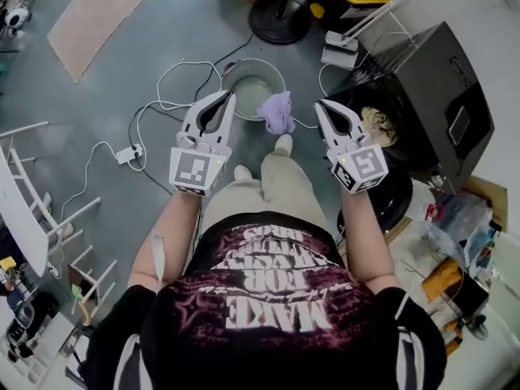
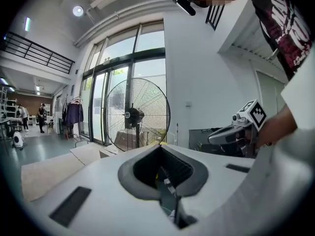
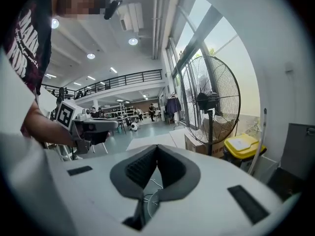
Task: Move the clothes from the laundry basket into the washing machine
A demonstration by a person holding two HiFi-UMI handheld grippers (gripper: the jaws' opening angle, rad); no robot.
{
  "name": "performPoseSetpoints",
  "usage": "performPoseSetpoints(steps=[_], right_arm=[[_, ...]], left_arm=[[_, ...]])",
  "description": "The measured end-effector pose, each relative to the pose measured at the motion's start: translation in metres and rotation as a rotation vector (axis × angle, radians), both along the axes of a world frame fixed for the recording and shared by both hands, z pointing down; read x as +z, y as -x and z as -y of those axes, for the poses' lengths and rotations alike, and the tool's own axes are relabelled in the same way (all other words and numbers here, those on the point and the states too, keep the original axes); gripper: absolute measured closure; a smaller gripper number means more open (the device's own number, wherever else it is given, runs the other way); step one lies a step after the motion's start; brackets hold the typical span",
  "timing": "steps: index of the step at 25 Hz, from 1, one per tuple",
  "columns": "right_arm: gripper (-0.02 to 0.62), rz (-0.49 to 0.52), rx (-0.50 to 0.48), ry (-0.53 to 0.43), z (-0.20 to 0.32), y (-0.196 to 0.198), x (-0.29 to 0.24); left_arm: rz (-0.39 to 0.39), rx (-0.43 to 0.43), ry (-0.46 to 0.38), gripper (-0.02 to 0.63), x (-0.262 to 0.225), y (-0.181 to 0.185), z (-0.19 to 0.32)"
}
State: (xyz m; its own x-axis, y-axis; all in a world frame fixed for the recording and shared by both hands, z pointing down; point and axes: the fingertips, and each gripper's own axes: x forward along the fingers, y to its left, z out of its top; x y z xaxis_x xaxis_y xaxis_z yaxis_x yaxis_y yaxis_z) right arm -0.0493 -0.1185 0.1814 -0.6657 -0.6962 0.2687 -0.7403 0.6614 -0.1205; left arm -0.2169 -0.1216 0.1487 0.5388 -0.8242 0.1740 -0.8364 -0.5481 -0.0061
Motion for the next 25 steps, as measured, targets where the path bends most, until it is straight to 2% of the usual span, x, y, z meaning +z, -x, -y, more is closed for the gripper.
performPoseSetpoints(steps=[4, 10, 20, 25], right_arm=[[0.591, 0.031, 0.017, 0.039, 0.004, -0.009, 0.021], [0.591, 0.044, 0.031, 0.084, 0.014, -0.016, 0.059], [0.591, 0.086, 0.085, 0.229, 0.008, -0.033, 0.146], [0.591, 0.082, 0.102, 0.262, 0.014, -0.036, 0.182]], left_arm=[[-0.017, 0.014, 0.012, 0.601, 0.022, -0.017, 0.009], [0.008, 0.056, 0.057, 0.601, 0.066, -0.041, 0.025], [0.062, 0.068, 0.141, 0.601, 0.141, -0.051, 0.021], [0.029, 0.071, 0.164, 0.601, 0.166, -0.052, 0.027]])
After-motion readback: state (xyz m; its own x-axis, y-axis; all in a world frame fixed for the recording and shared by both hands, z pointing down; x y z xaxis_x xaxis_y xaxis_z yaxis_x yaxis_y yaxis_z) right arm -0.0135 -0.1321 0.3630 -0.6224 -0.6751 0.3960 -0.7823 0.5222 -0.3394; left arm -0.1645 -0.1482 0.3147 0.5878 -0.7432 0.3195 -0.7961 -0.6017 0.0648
